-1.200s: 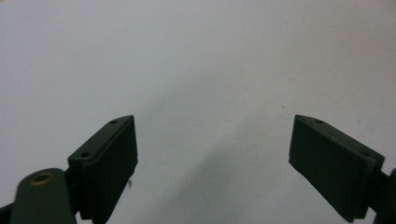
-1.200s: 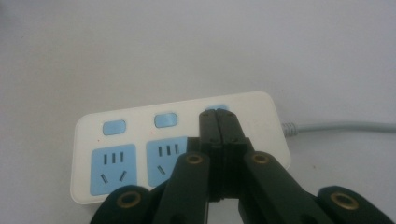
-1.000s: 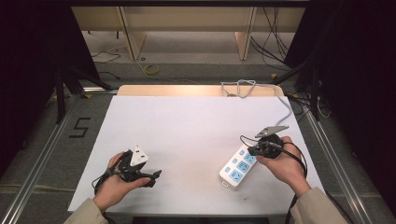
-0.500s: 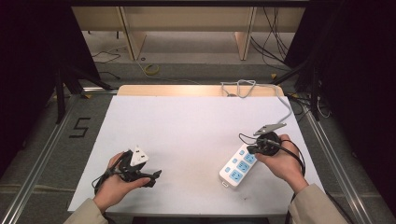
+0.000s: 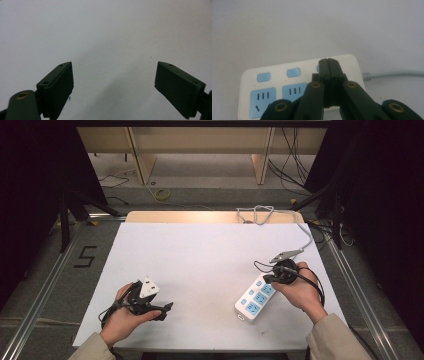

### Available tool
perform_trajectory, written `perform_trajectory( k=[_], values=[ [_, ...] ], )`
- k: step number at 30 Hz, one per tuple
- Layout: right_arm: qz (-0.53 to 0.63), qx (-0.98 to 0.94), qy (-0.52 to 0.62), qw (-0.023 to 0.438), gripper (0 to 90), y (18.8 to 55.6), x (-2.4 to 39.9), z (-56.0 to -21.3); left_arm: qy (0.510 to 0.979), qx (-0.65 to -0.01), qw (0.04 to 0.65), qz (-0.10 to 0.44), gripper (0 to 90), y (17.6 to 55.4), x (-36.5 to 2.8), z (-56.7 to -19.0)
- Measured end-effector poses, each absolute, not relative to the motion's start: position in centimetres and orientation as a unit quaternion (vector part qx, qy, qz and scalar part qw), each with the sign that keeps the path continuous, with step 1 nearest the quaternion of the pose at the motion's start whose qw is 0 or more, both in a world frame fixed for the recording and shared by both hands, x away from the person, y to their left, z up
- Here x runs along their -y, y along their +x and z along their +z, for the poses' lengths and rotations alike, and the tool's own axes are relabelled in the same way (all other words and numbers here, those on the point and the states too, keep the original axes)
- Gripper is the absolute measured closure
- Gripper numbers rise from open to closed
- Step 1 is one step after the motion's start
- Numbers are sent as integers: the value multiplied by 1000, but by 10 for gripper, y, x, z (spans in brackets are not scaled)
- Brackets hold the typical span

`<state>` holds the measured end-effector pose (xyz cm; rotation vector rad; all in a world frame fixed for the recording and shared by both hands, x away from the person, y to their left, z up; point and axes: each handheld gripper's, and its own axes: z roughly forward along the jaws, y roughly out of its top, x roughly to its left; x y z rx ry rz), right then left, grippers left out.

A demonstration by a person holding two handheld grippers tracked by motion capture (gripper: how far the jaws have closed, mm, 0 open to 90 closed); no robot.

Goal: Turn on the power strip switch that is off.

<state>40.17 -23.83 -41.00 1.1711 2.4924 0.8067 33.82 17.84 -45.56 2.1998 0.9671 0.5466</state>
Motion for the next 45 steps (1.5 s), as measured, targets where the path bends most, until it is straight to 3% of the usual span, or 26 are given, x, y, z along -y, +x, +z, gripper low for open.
perform_trajectory(
  k=[45],
  values=[
    [231, -883, 394, 107, 900, 428, 217, -430, 842, -369, 333, 209, 150, 339, -178, -455]
  ],
)
